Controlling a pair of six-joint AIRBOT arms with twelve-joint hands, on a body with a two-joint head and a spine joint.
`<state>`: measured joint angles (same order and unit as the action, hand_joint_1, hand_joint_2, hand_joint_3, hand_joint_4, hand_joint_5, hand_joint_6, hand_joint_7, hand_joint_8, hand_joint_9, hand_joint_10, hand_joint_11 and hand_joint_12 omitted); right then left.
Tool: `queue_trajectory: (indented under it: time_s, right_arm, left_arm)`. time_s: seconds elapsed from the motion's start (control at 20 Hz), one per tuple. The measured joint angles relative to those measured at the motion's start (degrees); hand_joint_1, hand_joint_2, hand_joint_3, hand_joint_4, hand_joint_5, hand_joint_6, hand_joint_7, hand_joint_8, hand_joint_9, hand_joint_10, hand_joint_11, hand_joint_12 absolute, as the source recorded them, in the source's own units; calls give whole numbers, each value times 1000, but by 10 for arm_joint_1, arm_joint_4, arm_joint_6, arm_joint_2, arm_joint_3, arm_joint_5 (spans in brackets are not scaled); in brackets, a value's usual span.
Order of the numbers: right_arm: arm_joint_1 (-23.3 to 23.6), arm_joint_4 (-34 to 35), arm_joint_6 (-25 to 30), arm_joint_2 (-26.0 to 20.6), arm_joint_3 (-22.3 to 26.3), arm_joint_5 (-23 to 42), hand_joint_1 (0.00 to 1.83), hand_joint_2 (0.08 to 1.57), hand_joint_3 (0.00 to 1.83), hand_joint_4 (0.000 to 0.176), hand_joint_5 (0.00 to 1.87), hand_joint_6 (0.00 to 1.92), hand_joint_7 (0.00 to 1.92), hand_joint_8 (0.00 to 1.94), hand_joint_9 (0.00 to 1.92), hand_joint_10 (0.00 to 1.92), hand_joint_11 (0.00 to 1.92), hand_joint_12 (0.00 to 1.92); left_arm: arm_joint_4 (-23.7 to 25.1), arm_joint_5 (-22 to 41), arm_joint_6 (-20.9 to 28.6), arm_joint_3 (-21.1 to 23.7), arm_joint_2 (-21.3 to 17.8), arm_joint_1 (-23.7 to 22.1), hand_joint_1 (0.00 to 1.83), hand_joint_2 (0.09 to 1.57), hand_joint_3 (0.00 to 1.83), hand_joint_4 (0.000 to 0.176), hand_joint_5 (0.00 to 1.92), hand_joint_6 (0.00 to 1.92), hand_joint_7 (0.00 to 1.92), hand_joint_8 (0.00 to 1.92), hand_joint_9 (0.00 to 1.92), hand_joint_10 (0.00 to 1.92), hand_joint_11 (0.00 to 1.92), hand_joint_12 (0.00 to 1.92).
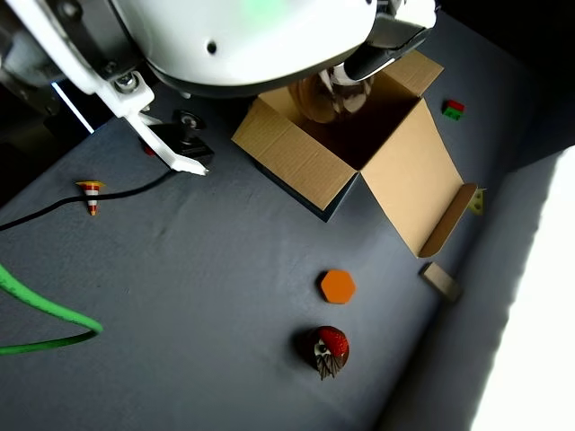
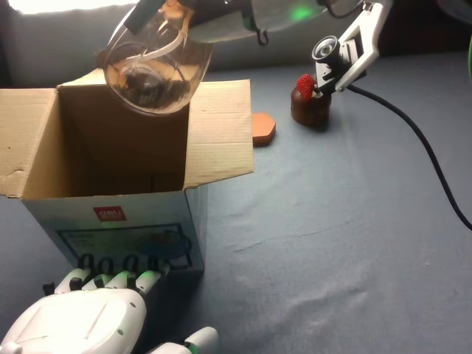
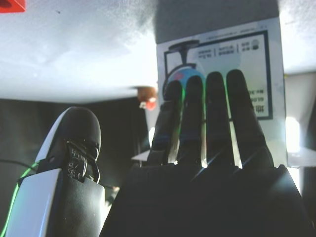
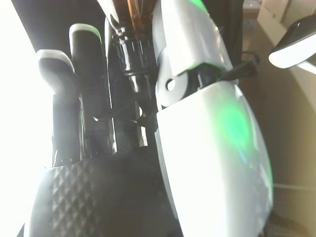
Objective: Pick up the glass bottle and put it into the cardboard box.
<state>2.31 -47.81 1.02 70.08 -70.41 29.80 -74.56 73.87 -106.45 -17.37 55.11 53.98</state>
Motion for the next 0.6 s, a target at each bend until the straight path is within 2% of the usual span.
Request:
queue_trajectory:
  time_s: [0.15, 0.4, 0.6]
  right_arm:
    - [-15, -14, -16, 24, -6, 1, 1203, 1152, 3, 9, 867, 1183, 964, 1106, 822, 1454, 573, 1881]
    - [-24, 5, -59, 59, -28, 17, 1202, 1152, 3, 13, 869, 1188, 963, 1101, 822, 1453, 576, 1881]
    - [-44, 4, -89, 105, -56, -20, 1202, 1152, 2, 13, 869, 1188, 962, 1101, 822, 1453, 576, 1879]
  left_arm:
    - [0, -1, 0, 0, 1, 0, 4, 1256, 1, 0, 151, 2, 190, 0, 180, 1, 0, 589]
    - [0, -1, 1, 0, 1, 1, 5, 1257, 1, 0, 152, 1, 190, 0, 180, 1, 0, 605]
    - [0, -1, 1, 0, 1, 4, 10, 1257, 1, 0, 152, 1, 191, 0, 181, 1, 0, 607]
